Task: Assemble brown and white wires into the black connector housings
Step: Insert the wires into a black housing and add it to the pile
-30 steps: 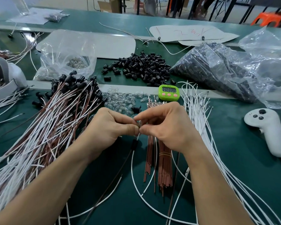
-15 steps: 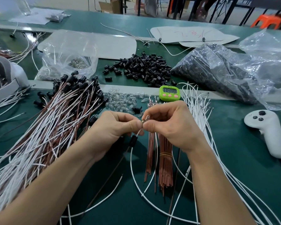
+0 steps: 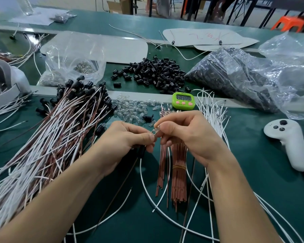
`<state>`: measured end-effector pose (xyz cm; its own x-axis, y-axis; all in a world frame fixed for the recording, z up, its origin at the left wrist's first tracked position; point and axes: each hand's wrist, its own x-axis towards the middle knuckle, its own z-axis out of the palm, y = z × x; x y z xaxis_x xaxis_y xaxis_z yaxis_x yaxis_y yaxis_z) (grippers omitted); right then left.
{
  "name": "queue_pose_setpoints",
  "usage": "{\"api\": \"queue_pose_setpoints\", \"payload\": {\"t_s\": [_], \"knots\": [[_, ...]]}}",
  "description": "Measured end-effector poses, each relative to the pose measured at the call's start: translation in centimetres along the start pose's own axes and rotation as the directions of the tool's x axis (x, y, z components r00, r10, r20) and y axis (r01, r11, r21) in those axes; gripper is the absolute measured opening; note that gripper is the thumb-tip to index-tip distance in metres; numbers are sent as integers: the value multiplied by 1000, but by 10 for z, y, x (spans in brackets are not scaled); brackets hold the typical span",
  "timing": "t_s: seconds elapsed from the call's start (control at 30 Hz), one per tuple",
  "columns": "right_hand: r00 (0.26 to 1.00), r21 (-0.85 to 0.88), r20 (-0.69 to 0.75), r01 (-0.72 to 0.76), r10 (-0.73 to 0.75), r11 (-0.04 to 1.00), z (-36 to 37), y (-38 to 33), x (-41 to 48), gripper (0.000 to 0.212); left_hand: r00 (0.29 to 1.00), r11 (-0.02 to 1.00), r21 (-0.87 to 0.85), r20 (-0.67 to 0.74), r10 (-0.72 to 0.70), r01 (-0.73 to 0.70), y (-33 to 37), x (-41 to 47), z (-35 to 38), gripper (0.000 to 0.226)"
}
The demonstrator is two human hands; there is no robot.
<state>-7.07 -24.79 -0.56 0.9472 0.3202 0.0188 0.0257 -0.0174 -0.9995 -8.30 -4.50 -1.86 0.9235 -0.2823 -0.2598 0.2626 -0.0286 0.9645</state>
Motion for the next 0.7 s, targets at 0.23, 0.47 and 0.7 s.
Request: {"api": "queue_pose_setpoints", "payload": {"t_s": [0.23, 0.47, 0.7], "knots": [[1000, 3, -19, -1, 2, 1000, 1, -2, 0, 16, 1000, 1000, 10, -7, -14, 14, -3, 3, -3, 23], [1000, -54, -6, 23, -23, 998, 1, 0, 1, 15, 1000, 1000, 28, -15, 14, -13, -1, 1, -1, 30], [997, -157, -7, 70, -72, 985, 3, 3, 2, 22, 1000, 997, 76, 2, 23, -23, 3, -2, 3, 23]]}}
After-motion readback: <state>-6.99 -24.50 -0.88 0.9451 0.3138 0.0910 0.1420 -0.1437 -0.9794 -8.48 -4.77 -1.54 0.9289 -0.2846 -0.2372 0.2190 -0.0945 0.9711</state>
